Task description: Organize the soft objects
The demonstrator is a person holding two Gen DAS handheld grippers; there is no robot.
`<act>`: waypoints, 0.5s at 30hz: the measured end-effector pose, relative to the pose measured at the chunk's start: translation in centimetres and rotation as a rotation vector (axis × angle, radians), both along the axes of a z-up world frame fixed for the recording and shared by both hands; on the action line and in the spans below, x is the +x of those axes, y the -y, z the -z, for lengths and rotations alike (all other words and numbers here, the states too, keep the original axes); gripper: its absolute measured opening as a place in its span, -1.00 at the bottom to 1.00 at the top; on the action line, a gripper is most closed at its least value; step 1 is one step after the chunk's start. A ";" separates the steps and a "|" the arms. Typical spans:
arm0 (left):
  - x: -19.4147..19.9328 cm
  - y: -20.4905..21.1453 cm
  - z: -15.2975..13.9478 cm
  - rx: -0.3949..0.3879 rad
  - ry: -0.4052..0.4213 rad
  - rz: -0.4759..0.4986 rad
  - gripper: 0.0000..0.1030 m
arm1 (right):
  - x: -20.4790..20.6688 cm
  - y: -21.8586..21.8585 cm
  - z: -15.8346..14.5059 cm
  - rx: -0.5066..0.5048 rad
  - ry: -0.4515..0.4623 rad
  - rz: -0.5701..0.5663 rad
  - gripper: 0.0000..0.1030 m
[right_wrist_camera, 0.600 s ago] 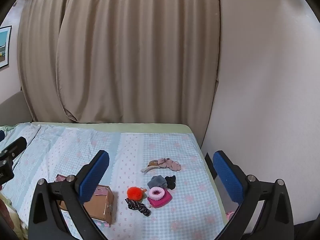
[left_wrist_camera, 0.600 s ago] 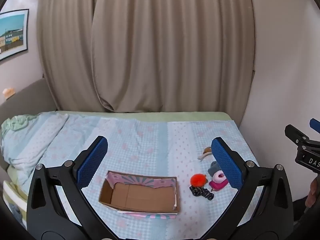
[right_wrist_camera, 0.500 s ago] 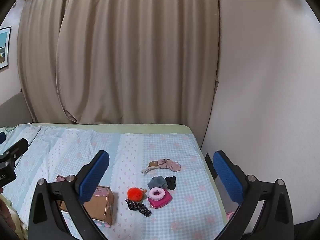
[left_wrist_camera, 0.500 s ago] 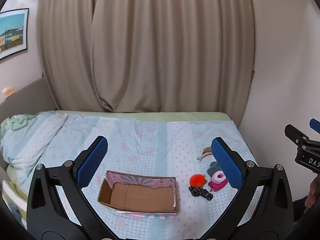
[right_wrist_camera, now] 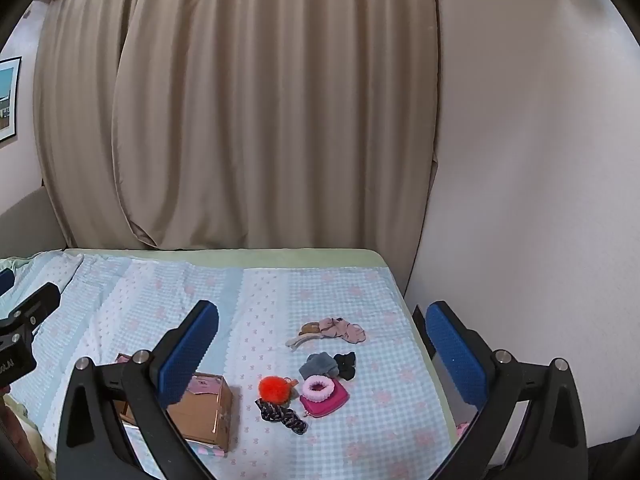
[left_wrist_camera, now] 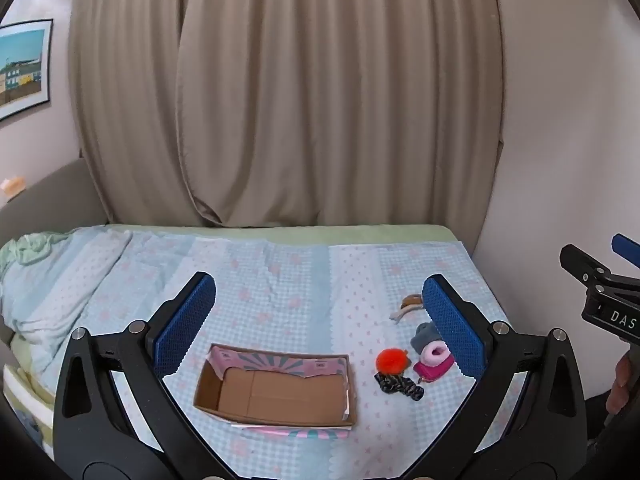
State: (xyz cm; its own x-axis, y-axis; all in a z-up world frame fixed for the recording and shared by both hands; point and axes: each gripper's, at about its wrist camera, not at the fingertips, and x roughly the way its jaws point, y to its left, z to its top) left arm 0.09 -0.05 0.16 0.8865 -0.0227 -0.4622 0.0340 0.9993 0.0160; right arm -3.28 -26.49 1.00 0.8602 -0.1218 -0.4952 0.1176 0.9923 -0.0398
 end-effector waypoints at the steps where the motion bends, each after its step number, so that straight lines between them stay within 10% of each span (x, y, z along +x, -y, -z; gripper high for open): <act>1: 0.1 0.0 0.0 0.001 -0.001 0.001 0.99 | 0.1 0.0 -0.1 0.001 0.000 0.001 1.00; 15: -0.7 -0.4 -0.3 -0.001 0.001 0.012 0.99 | 0.0 -0.4 -0.4 0.006 0.004 0.000 1.00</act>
